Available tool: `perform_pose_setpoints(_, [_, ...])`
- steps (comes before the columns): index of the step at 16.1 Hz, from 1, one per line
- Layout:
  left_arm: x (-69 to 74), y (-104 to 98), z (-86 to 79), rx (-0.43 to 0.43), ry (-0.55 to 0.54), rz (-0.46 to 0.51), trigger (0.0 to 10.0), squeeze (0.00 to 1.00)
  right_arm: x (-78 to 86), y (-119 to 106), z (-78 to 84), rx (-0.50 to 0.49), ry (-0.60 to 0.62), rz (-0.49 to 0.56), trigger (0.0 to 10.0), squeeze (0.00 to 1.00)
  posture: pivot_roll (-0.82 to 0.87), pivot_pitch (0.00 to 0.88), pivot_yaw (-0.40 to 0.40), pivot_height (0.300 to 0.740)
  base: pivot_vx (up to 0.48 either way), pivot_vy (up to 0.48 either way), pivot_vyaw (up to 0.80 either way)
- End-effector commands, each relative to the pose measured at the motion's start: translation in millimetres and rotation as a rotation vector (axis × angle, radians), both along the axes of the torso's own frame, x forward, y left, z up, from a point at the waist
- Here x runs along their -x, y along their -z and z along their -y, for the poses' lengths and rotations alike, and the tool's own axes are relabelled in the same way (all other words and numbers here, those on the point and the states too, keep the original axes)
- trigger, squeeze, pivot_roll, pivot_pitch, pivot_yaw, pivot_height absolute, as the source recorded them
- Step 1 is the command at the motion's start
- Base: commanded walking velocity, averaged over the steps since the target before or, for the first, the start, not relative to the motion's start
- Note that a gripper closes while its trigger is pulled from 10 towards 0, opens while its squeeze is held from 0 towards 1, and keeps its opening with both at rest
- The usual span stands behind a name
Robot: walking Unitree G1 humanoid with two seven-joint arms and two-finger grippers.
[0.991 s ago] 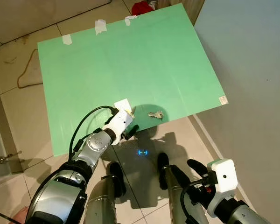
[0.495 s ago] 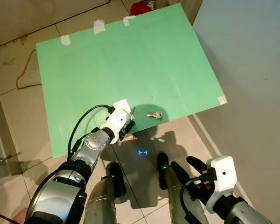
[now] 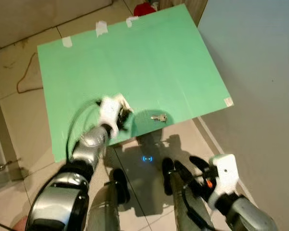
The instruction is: Hang keys on a hook
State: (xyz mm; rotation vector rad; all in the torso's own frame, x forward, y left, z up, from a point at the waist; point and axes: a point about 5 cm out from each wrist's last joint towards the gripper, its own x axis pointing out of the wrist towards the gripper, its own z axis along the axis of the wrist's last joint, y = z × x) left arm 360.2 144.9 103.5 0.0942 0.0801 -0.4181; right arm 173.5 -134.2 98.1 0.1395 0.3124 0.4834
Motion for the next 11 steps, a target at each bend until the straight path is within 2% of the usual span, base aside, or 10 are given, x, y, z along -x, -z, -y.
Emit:
perform_pose_setpoints(1, [3.6, 3.0, -5.8, 0.021, -0.008, -0.017, 0.0, 0.0, 3.0, 8.7, -3.7, -0.01, -0.012, -0.033, 10.0, 0.0, -0.33, 0.381, 0.055, 0.74, 0.0, 0.0, 0.0])
perform_pose_setpoints(4, [2.2, -26.9, -21.6, 0.049, -0.028, 0.079, 0.0, 0.0, -22.0, 11.9, -19.2, -0.047, -0.042, 0.012, 10.0, 0.0, -0.25, 0.296, 0.071, 0.74, 0.0, 0.0, 0.0])
perform_pose_setpoints(7, [2.4, -44.5, -27.9, 0.059, -0.048, 0.083, 0.0, 0.0, -45.6, 15.6, -30.7, -0.06, -0.066, 0.047, 10.0, 0.0, -0.2, 0.227, 0.08, 0.74, 0.0, 0.0, 0.0])
perform_pose_setpoints(8, [5.4, -54.0, -35.0, 0.024, -0.049, 0.083, 0.0, 0.0, -61.7, 14.4, -40.3, -0.074, -0.084, 0.078, 10.0, 0.0, -0.15, 0.149, 0.086, 0.74, 0.0, 0.0, 0.0])
perform_pose_setpoints(10, [15.3, -45.5, -49.2, -0.05, -0.088, 0.064, 0.0, 0.0, -80.8, 10.8, -53.7, -0.085, -0.112, 0.119, 10.0, 0.0, -0.13, 0.11, 0.087, 0.74, 0.0, 0.0, 0.0])
perform_pose_setpoints(11, [21.9, -35.7, -58.3, -0.104, -0.138, 0.044, 10.0, 0.0, -87.6, 10.0, -57.3, -0.087, -0.118, 0.131, 10.0, 0.0, -0.12, 0.089, 0.085, 0.74, 0.0, 0.0, 0.0])
